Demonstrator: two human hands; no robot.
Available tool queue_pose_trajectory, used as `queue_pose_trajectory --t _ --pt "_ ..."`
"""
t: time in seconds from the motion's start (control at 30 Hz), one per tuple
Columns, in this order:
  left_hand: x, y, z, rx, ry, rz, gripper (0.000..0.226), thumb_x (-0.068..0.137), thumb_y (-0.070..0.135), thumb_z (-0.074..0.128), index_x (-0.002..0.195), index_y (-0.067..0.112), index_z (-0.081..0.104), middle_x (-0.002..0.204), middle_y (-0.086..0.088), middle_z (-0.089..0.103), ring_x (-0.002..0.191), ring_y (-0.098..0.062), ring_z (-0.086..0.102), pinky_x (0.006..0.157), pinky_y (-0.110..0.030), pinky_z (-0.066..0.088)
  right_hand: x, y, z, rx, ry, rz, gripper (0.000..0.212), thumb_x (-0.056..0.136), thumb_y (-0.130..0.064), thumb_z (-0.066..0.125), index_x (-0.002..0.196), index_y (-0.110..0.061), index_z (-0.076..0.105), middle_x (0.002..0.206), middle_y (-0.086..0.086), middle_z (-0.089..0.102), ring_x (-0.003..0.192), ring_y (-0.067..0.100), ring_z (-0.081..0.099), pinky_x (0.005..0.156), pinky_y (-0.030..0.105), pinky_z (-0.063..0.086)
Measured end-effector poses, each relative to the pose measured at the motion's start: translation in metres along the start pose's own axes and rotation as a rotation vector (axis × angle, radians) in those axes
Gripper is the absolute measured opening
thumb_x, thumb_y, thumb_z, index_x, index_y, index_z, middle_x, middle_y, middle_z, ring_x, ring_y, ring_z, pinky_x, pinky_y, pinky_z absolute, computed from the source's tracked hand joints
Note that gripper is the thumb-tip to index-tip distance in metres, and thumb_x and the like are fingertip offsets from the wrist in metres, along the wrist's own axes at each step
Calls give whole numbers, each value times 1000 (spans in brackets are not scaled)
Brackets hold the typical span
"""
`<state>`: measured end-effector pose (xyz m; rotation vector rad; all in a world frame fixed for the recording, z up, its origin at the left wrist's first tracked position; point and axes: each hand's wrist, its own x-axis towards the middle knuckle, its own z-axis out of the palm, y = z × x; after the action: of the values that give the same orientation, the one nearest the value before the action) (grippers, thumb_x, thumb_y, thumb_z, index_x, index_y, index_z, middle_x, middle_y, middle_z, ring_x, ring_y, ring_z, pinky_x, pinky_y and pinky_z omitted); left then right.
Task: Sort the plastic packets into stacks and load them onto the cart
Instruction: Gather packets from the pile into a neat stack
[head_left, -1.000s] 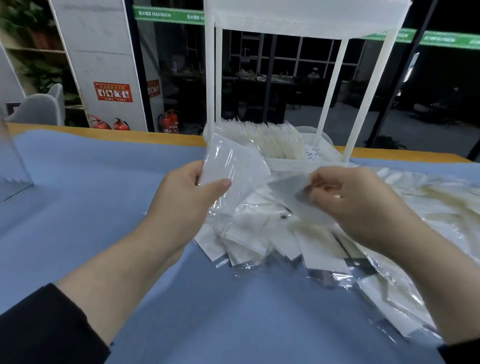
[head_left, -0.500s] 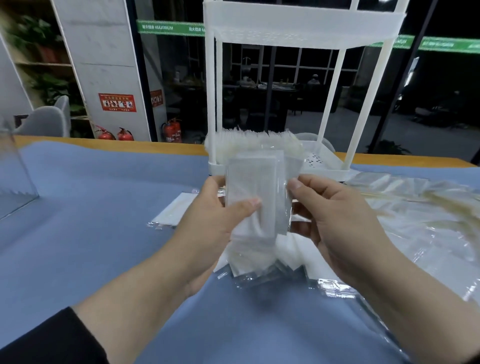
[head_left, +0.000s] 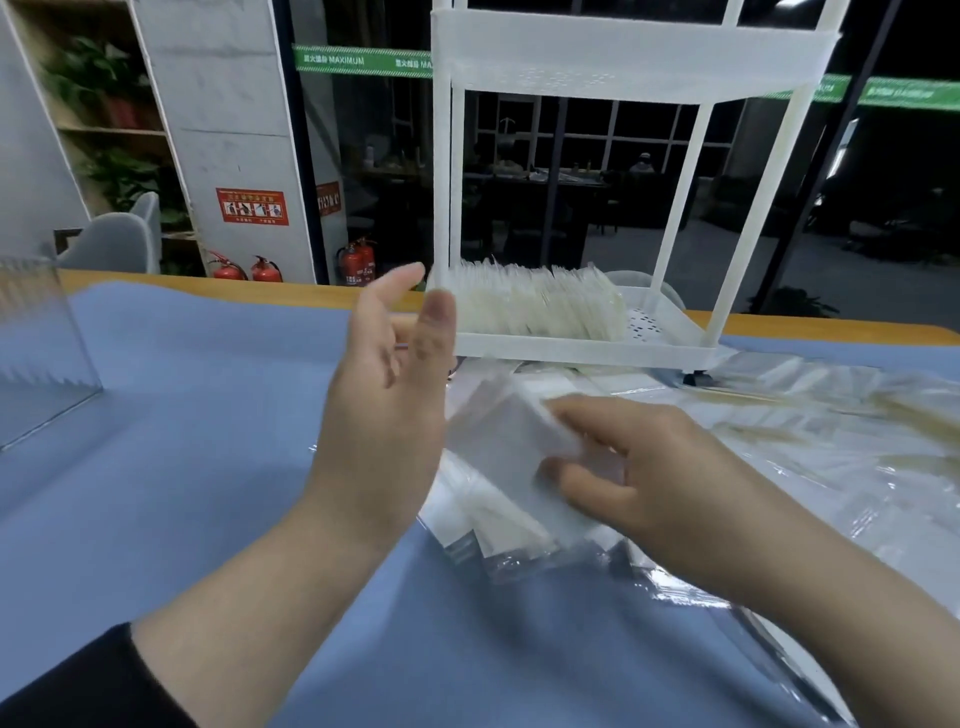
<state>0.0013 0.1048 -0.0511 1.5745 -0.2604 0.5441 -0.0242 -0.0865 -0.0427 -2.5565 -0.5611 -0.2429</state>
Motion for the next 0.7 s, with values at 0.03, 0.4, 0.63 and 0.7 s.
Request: queue_pose_trajectory --t 0.03,0.4,0.63,0.7 --pt "0 -1 -3 71 -45 33 45 89 76 44 118 45 60 90 5 65 83 -10 65 76 -24 51 -1 1 -2 -71 -54 -14 20 92 -38 60 111 -42 58 97 -20 62 88 2 55 77 20 46" --pt "3 -16 -10 569 -625 -77 20 87 41 74 104 43 65 95 22 62 88 2 57 73 -14 46 3 21 -5 40 -52 40 21 89 -27 67 103 -41 59 93 -17 65 87 4 59 83 34 50" --pt "22 -15 -25 480 -360 -57 13 91 20 75 79 22 69 57 0 59 45 -6 40 44 -19 31 6 35 -27 80 153 165 49 81 -68 54 126 -49 51 115 -29 59 105 -13 54 95 24 47" --pt "28 -15 -29 423 -263 -74 11 91 18 75 82 20 70 53 5 59 37 -5 35 38 -17 25 -2 44 -43 -178 -158 213 73 70 -80 55 136 -52 43 133 -36 47 118 -11 48 102 28 42"
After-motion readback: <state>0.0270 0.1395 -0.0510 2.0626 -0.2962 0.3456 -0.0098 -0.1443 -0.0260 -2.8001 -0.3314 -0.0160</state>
